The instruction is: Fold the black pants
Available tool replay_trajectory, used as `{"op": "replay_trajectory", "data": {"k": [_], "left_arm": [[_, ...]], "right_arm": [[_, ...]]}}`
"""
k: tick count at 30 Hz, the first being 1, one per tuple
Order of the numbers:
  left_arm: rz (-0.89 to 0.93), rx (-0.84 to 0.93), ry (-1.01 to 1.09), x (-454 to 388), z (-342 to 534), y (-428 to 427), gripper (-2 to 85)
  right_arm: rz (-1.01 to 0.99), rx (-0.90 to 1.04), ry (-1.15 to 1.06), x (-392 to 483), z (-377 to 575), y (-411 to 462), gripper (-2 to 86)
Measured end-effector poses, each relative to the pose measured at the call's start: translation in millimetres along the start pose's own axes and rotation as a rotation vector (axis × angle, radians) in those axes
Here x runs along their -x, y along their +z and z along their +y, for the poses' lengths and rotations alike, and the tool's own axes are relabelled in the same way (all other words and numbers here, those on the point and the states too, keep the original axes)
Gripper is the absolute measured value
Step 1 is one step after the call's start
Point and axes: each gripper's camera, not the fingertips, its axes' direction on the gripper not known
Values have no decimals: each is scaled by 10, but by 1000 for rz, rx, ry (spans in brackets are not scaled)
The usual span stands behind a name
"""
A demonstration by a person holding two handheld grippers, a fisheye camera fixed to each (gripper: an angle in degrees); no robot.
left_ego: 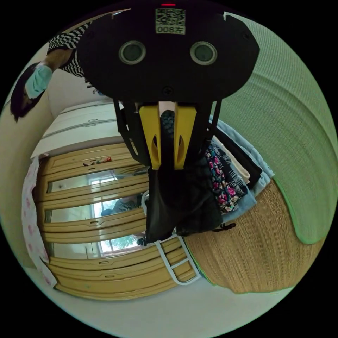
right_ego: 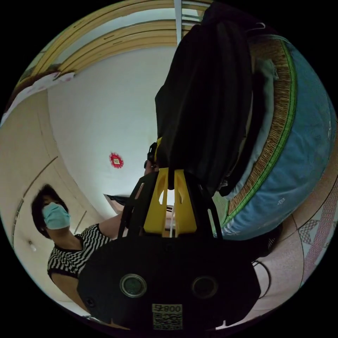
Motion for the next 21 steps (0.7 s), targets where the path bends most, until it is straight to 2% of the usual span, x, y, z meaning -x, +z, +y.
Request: {"op": "replay_trajectory", "data": {"k": [5,8,12,14,17,21], "left_arm": [[-140,77,136,633,136,710,69],[-97,72,130,1161,388,935,77],[-149,3,174,1625,852,951,84],[-241,-63,222,1880,1188,881,74],[-309,-132,270,2107,1489,916,47],[-345,-141,395,2208,1651,1219,17]], "right_arm": [[8,-23,-9,135,222,-100,14],[61,-69,0,227,503,-263,7],[273,-158,-32,596,849,-556,2],[375,-192,-126,941,856,-553,1],[539,-130,-339,1587,597,-125,0],[788,40,-652,2299,72,1080,0]]}}
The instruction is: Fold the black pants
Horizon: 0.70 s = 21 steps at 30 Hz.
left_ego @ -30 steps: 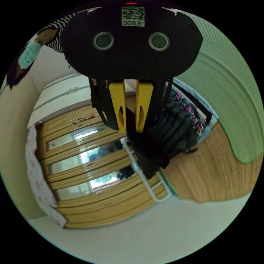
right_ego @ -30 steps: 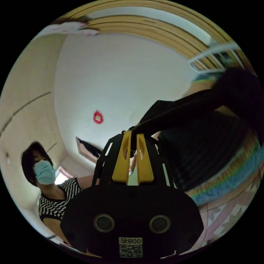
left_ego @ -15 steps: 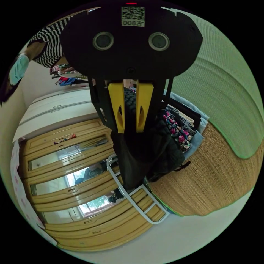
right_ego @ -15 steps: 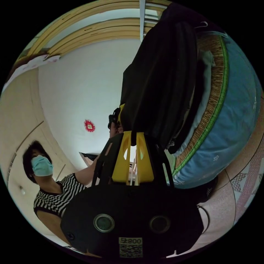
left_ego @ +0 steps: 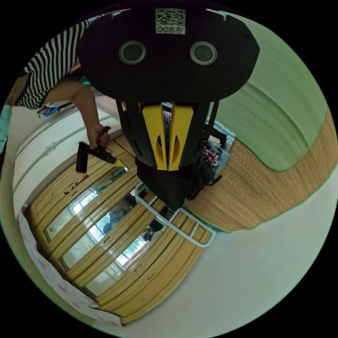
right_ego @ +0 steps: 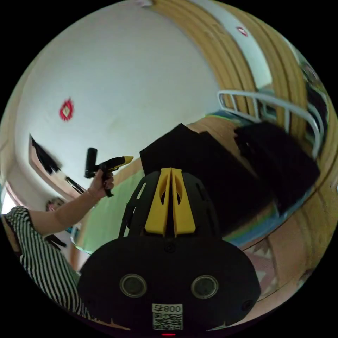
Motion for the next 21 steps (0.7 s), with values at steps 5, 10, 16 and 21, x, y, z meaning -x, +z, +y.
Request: {"op": "replay_trajectory", "data": {"k": [5,10,16,21], "left_arm": [[-276,180,130,157,366,828,3],[-364,165,72,665,934,1119,0],[-327,170,18,1131,1392,1253,0],[-357,218,55,1197,1697,1260,0]], "right_arm": [[225,162,-162,570,-751,967,1],[305,197,-200,793,-641,1670,2],[258,258,-153,819,-667,1775,2],[224,257,-138,885,-582,1589,2]]}}
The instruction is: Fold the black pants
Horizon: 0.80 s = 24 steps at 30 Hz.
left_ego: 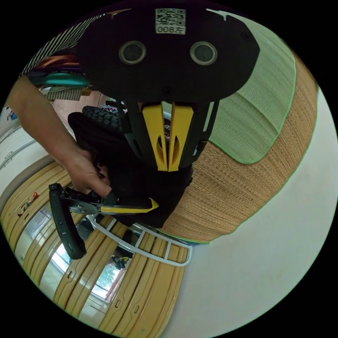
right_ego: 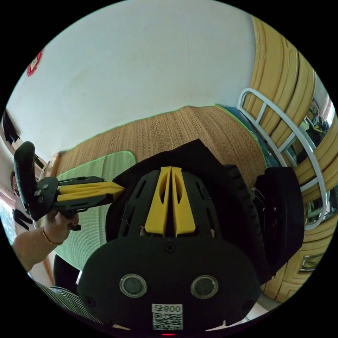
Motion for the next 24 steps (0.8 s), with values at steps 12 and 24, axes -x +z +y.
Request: {"op": "replay_trajectory", "data": {"k": [12,24], "left_arm": [[13,-62,174,-245,805,-300,0],[203,-113,120,66,1449,-818,1]], "right_arm": [[-144,-49,-50,256,2048,-867,1],[-53,-370,173,-491,2487,-1544,13]]}}
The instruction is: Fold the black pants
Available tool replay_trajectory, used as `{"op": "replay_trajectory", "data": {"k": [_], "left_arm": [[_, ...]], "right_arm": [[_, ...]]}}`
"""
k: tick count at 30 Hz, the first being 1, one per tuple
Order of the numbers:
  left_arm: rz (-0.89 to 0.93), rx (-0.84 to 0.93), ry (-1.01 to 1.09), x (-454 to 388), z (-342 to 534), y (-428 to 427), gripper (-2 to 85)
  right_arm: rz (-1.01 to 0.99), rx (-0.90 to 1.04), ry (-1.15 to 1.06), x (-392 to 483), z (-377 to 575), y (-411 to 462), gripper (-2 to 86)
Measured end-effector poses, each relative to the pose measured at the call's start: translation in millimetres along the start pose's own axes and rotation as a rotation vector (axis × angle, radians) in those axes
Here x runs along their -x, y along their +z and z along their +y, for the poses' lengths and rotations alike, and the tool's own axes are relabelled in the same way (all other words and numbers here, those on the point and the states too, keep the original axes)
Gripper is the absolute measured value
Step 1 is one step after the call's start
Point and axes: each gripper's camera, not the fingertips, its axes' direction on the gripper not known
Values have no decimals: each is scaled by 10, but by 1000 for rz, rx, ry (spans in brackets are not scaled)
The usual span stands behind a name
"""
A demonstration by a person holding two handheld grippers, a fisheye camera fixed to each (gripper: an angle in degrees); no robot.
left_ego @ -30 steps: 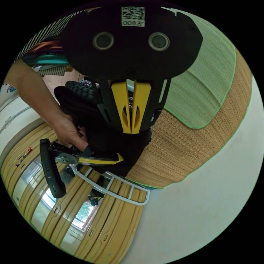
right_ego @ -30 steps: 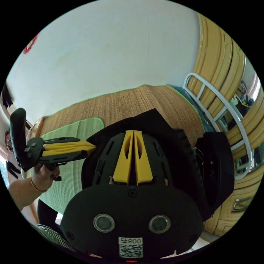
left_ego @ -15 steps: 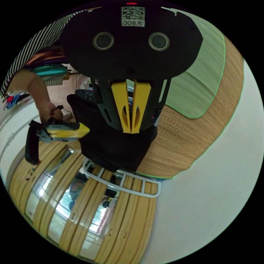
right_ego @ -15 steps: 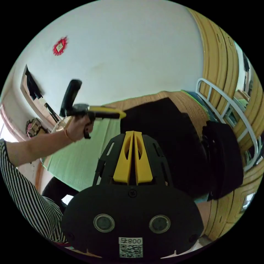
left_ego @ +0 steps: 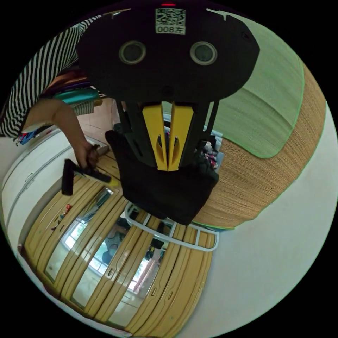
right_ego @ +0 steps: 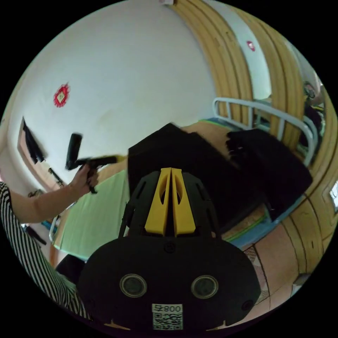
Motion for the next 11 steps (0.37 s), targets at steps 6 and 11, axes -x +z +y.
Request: {"op": "replay_trajectory", "data": {"k": [6,11], "left_arm": [[49,297,-125,101,882,294,3],[11,468,-177,-112,1182,466,6]], "right_arm": [[259,45,26,-667,-528,205,80],[368,186,-2,-929,-882,769,91]]}}
